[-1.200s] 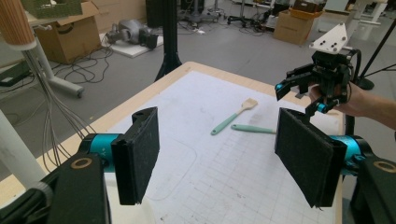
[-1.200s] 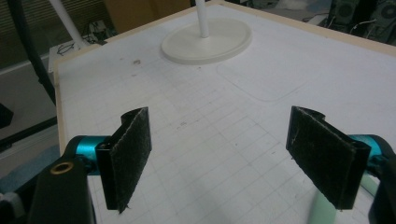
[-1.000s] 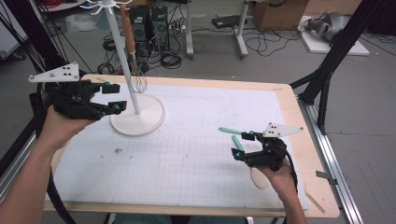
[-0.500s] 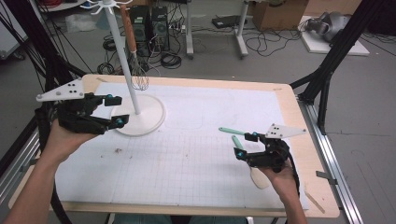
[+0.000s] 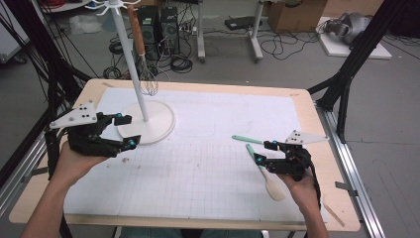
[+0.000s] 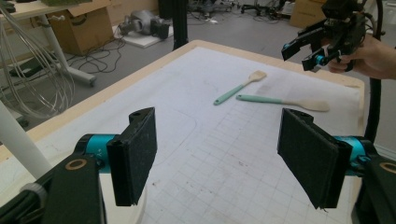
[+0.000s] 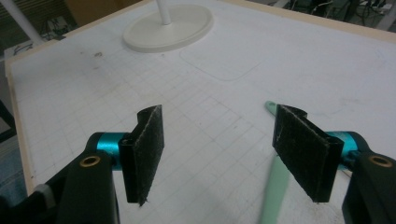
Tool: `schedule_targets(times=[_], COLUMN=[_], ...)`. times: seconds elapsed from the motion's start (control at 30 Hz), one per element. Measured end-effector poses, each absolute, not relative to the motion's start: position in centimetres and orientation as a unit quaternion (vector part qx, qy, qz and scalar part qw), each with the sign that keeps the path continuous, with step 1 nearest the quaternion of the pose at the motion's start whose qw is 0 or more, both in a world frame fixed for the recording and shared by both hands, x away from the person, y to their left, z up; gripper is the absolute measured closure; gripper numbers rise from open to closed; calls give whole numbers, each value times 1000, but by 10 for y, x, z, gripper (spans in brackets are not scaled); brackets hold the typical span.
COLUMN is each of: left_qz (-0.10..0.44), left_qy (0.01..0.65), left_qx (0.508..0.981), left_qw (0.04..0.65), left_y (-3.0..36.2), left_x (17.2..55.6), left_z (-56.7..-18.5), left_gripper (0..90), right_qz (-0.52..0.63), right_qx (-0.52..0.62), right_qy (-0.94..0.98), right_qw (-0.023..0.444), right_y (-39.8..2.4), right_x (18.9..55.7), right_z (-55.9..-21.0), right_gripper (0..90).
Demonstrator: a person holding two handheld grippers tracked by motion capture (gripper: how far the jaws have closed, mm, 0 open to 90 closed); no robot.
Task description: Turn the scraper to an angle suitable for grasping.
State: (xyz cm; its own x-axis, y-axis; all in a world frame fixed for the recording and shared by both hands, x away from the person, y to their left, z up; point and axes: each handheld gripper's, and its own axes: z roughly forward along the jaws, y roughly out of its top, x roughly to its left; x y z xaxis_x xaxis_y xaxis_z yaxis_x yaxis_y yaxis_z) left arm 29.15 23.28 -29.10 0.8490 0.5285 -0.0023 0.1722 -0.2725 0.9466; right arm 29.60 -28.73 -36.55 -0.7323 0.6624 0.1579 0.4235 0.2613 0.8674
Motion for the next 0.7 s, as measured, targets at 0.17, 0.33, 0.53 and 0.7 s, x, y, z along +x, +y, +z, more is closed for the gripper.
schedule_targets(times=[0.17,0.33,0.53,0.7], left_qz=[160,164,164,159], left_qy=[226,227,233,243], left_qx=[784,784,783,782], left_qw=[556,553,553,551], left_y=[230,230,232,234], left_x=[289,285,281,280], left_z=[-303,-313,-326,-340], left_gripper=[288,287,285,280], right_qz=[497,494,490,489], right_qx=[351,353,350,354], right_qy=[784,786,789,789], right_qw=[119,114,119,115], right_y=[-291,-292,-292,-292], right_x=[299,301,303,302], right_z=[-368,-369,-371,-372], right_gripper=[340,365,370,370])
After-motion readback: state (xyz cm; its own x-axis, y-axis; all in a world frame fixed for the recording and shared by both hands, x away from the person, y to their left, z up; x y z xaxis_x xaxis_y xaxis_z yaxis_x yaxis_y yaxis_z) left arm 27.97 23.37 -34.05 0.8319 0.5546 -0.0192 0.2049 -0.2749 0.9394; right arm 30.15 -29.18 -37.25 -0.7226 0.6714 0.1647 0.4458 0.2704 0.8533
